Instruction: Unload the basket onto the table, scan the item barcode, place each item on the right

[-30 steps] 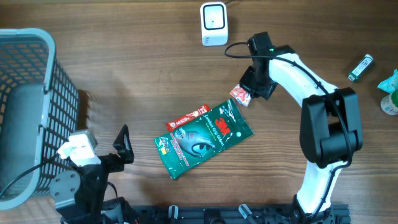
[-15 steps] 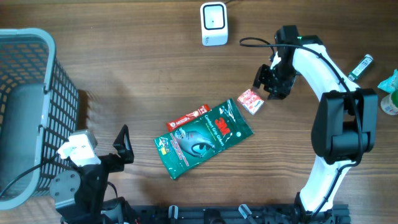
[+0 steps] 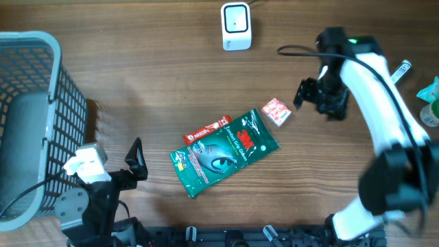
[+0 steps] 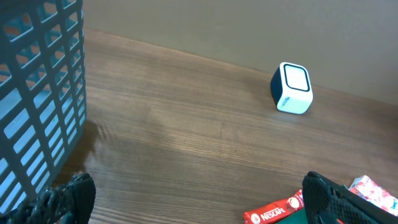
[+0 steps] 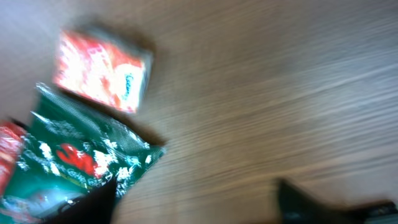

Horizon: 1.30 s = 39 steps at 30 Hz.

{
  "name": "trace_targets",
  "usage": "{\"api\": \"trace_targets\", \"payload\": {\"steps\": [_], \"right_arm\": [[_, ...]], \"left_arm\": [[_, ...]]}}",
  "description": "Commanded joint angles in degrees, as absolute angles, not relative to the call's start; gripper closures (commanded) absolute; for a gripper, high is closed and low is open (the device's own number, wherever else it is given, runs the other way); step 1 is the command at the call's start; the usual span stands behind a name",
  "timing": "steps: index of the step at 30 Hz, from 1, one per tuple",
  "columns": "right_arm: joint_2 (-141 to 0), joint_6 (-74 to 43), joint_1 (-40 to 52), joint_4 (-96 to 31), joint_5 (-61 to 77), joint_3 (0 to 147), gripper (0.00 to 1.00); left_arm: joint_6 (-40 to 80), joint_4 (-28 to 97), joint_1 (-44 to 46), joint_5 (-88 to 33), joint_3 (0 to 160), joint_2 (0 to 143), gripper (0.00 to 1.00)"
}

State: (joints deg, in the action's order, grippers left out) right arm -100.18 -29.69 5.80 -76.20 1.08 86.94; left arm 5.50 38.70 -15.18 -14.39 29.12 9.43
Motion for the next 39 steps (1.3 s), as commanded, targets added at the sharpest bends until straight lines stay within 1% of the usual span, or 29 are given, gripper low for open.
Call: {"api": "trace_targets", "payload": {"steps": [1,2,3,4,6,7,8,11,13,15,19,22,23,24,25,26,27,30,34,36,38,39], "right_arm": [[-90.1,-43.7,5.8,-69.3,-5.5,76.5,0.00],[-87.9,-46.7,5.8,-63.2,-3.0,70.1,0.00],[-87.4,-47.4,5.8,-56.1,0.3,64.6,0.00],[-87.7,-47.4,5.8,-46.2,5.5,58.9,0.00],[-88.6,-47.9,5.8,-30.6,13.0,51.8,0.18],[-89.0,-49.6,5.8,-26.3,13.8,50.3,0.26],[-89.0,-49.5,5.8,-25.6,13.1,50.3,0.27],[-89.4,-49.7,5.8,-25.5,11.3,50.2,0.29],[-91.1,-50.8,5.8,-25.4,11.5,50.2,0.33],[-94.3,-51.5,5.8,-25.4,12.5,50.2,0.42],[-99.9,-51.4,5.8,-23.1,15.2,50.2,0.43],[-101.3,-51.6,5.8,-22.4,15.2,50.2,0.50],[-101.5,-51.6,5.8,-21.6,15.2,50.2,0.54],[-101.5,-51.6,5.8,-21.4,15.1,50.2,0.62],[-101.5,-51.6,5.8,-21.2,15.1,50.2,0.72],[-101.5,-51.4,5.8,-21.0,14.7,50.2,0.86],[-101.5,-51.0,5.8,-20.7,14.6,50.2,0.96],[-101.2,-50.9,5.7,-20.2,14.9,50.6,0.96],[-95.4,-41.2,3.9,-29.5,24.9,56.2,0.96],[-93.3,-33.2,2.7,-36.4,34.9,59.4,0.96],[-92.7,-26.5,1.3,-44.0,48.0,60.4,0.96],[-92.8,-25.2,0.8,-47.2,51.7,60.4,0.96]], "left_arm": [[6.1,38.5,-15.6,-14.1,29.0,9.1,0.00],[6.1,38.5,-15.6,-14.1,29.0,9.1,0.00],[6.1,38.5,-15.6,-14.1,29.0,9.1,0.00],[6.1,38.5,-15.6,-14.1,29.0,9.1,0.00],[6.1,38.5,-15.6,-14.1,29.0,9.1,0.00],[6.1,38.5,-15.6,-14.1,29.0,9.1,0.00],[6.1,38.5,-15.6,-14.1,29.0,9.1,0.00],[6.1,38.5,-15.6,-14.0,29.0,9.1,0.00],[6.1,38.5,-15.6,-14.1,29.0,9.1,0.00],[6.1,38.5,-15.6,-14.1,29.0,9.1,0.00],[6.1,38.5,-15.6,-14.1,29.0,9.1,0.00],[6.1,38.5,-15.6,-14.1,29.0,9.1,0.00],[6.1,38.5,-15.6,-14.0,29.0,9.1,0.00],[6.1,38.5,-15.6,-14.1,29.0,9.1,0.00],[6.1,38.5,-15.6,-14.1,29.0,9.1,0.00],[6.1,38.5,-15.6,-14.1,29.0,9.1,0.00],[6.1,38.5,-15.6,-14.1,29.0,9.1,0.00],[6.1,38.5,-15.6,-14.1,29.0,9.1,0.00],[6.1,38.5,-15.6,-14.1,29.0,9.1,0.00],[6.1,38.5,-15.6,-14.1,29.0,9.1,0.00],[6.1,38.5,-15.6,-14.1,29.0,9.1,0.00],[6.1,38.5,-15.6,-14.1,29.0,9.1,0.00]]}}
